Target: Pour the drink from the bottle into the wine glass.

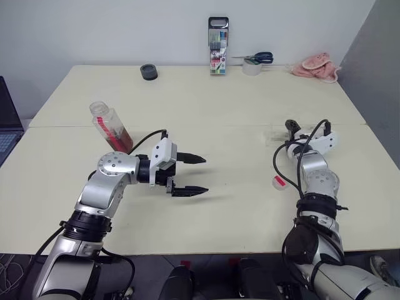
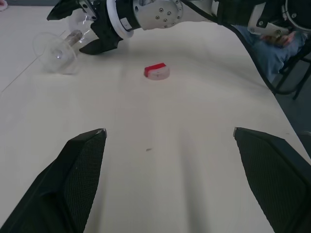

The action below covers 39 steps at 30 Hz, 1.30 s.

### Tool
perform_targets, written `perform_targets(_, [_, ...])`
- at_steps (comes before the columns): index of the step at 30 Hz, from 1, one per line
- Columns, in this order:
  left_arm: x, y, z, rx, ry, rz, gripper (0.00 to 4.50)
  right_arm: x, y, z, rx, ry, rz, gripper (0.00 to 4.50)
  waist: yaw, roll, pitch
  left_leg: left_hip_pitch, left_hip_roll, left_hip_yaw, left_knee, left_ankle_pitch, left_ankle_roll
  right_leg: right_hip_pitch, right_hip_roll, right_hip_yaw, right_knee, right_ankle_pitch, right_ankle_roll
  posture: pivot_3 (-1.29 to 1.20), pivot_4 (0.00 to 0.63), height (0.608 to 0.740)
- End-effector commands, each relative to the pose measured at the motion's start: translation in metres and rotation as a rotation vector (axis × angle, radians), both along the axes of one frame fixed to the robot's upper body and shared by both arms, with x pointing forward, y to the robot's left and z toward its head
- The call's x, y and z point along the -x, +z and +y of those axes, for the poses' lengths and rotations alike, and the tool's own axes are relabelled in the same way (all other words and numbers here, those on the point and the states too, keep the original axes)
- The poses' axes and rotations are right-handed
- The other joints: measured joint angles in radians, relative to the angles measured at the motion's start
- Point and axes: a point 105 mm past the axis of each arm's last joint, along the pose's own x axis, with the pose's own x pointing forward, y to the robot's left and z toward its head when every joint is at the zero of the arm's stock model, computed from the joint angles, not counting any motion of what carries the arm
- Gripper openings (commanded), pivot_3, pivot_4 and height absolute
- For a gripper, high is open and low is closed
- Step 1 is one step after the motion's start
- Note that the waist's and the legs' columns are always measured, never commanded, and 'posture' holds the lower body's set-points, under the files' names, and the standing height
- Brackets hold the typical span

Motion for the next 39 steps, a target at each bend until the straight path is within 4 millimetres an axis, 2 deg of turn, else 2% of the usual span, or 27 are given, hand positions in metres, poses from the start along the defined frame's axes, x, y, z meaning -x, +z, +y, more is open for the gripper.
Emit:
perform_targets(1, [0.0,0.008,-0.001,0.0,-0.014,-0.043,4.5,-0.003,-0.008,-0.006,-0.045,-0.028,0.011,3.61,0.0,0.0,0.0,0.0,0.0,0.0,0.0,0.0,0.0,0.0,0.0,0.0,0.0,0.0,0.0,0.0,0.15,0.74])
perform_targets(8, [0.001,0.009,-0.001,-0.004,-0.005,-0.044,4.5,-0.004,-0.02,-0.004,-0.075,-0.019,0.043,1.18,-0.002,0.0,0.0,0.0,0.0,0.0,0.0,0.0,0.0,0.0,0.0,0.0,0.0,0.0,0.0,0.0,0.15,0.74])
perform_targets(11, [0.001,0.008,-0.003,-0.004,-0.003,-0.043,4.5,-0.005,-0.024,-0.005,-0.069,-0.023,0.062,0.35,-0.002,0.0,-0.001,0.0,0.0,-0.001,0.0,0.0,0.0,0.001,0.0,0.0,0.0,0.0,0.0,0.0,0.15,0.74])
perform_targets(18, [0.005,0.008,-0.005,0.003,0.006,-0.039,4.5,-0.001,-0.023,-0.003,-0.031,-0.013,0.067,0.3,-0.002,0.0,-0.001,0.001,0.0,-0.002,0.0,0.0,0.0,0.003,0.0,-0.001,0.0,0.0,0.0,0.0,0.15,0.74])
perform_targets(21, [0.005,0.009,-0.006,0.014,0.022,-0.04,4.5,0.004,-0.011,0.002,0.058,0.03,0.017,0.3,-0.001,0.0,-0.001,0.001,0.0,-0.003,0.0,0.0,0.0,0.003,0.0,-0.001,0.0,0.0,0.0,0.0,0.15,0.74])
perform_targets(24, [0.0,0.011,-0.003,0.047,0.089,-0.04,4.5,0.014,0.016,0.017,0.308,0.127,-0.098,0.29,0.0,0.001,-0.001,0.0,0.0,-0.004,0.0,0.0,0.0,0.003,0.0,-0.001,0.0,0.0,0.0,0.0,0.15,0.74])
perform_targets(26, [-0.004,0.008,0.003,0.064,0.143,-0.032,4.5,0.024,0.023,0.028,0.621,0.188,-0.148,0.27,0.0,0.001,-0.001,0.0,0.0,-0.003,0.0,0.0,0.0,0.002,0.0,-0.001,-0.001,0.0,0.0,0.0,0.15,0.74])
perform_targets(29, [-0.006,0.001,0.01,0.067,0.203,-0.019,4.5,0.037,0.014,0.047,0.926,0.271,-0.187,0.25,0.0,0.001,-0.001,0.0,-0.001,-0.003,0.0,0.0,0.0,0.002,0.0,-0.001,-0.001,0.0,0.0,0.0,0.15,0.74])
perform_targets(32, [-0.002,-0.013,0.022,0.047,0.258,0.008,4.5,0.053,-0.014,0.071,1.203,0.379,-0.219,0.23,0.001,0.001,-0.001,0.001,0.0,-0.004,0.0,0.0,0.0,0.002,0.0,-0.001,-0.002,0.0,0.0,0.0,0.15,0.74])
perform_targets(35, [0.001,-0.019,0.03,0.037,0.294,0.019,4.5,0.06,-0.029,0.082,1.311,0.432,-0.235,0.21,0.004,0.001,-0.002,0.001,0.0,-0.004,0.0,0.0,0.0,0.003,0.0,-0.002,-0.002,0.0,0.0,0.0,0.15,0.74])
perform_targets(39, [0.0,-0.021,0.04,0.032,0.346,0.013,4.5,0.058,-0.033,0.084,1.34,0.42,-0.239,0.21,0.008,-0.001,-0.003,0.005,0.0,-0.005,0.0,0.0,0.0,0.009,0.0,-0.003,-0.004,0.0,0.0,0.0,0.15,0.74])
